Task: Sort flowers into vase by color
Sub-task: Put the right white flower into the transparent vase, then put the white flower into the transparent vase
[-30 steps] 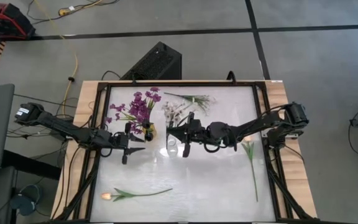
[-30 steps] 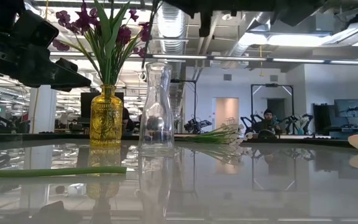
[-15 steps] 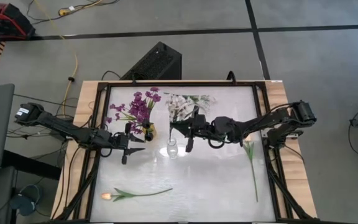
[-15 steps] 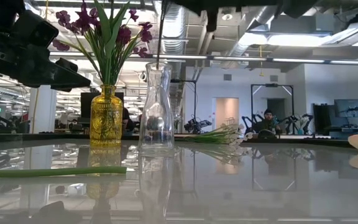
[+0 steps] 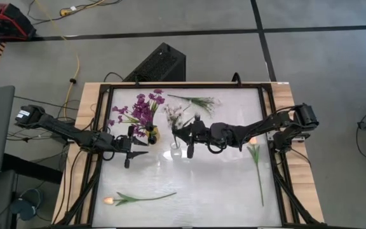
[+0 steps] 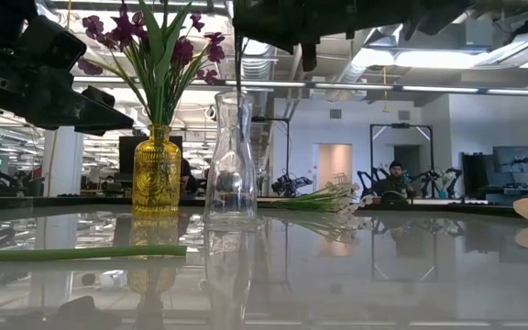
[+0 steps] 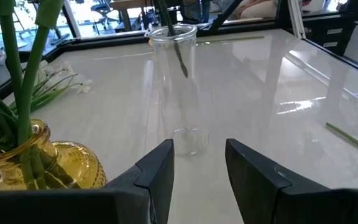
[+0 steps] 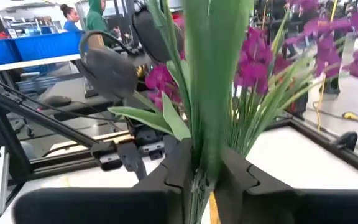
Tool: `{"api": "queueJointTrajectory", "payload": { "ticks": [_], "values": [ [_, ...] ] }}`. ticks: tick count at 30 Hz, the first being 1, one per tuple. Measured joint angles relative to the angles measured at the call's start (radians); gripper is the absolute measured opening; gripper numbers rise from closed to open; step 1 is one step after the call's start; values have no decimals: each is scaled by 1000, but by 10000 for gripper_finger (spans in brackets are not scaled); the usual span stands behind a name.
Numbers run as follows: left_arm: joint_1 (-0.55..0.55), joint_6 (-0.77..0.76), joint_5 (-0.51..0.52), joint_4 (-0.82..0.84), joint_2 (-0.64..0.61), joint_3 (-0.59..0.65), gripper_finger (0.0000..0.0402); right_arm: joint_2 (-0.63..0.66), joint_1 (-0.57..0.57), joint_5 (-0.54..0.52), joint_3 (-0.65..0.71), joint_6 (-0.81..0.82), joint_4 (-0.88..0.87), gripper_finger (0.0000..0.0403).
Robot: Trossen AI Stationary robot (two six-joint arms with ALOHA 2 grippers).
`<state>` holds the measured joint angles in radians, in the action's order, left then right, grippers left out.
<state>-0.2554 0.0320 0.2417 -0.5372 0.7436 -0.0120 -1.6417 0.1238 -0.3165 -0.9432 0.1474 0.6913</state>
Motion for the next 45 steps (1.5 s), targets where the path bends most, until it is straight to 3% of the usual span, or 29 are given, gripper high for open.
{"api": "queueJointTrajectory", "payload": {
  "ticks": [11,18,25,35,45],
  "values": [
    [0,-1,0,6,0,0,134,0,18,9,0,-13,-141,181],
    [0,-2,0,10,0,0,134,45,23,109,0,-13,-295,231],
    [0,-2,0,11,0,0,134,147,27,151,0,5,-477,240],
    [0,-2,0,19,0,0,134,363,27,210,0,99,-905,240],
    [0,-5,0,23,0,0,134,486,-81,161,0,-7,-1025,240]
  ]
}}
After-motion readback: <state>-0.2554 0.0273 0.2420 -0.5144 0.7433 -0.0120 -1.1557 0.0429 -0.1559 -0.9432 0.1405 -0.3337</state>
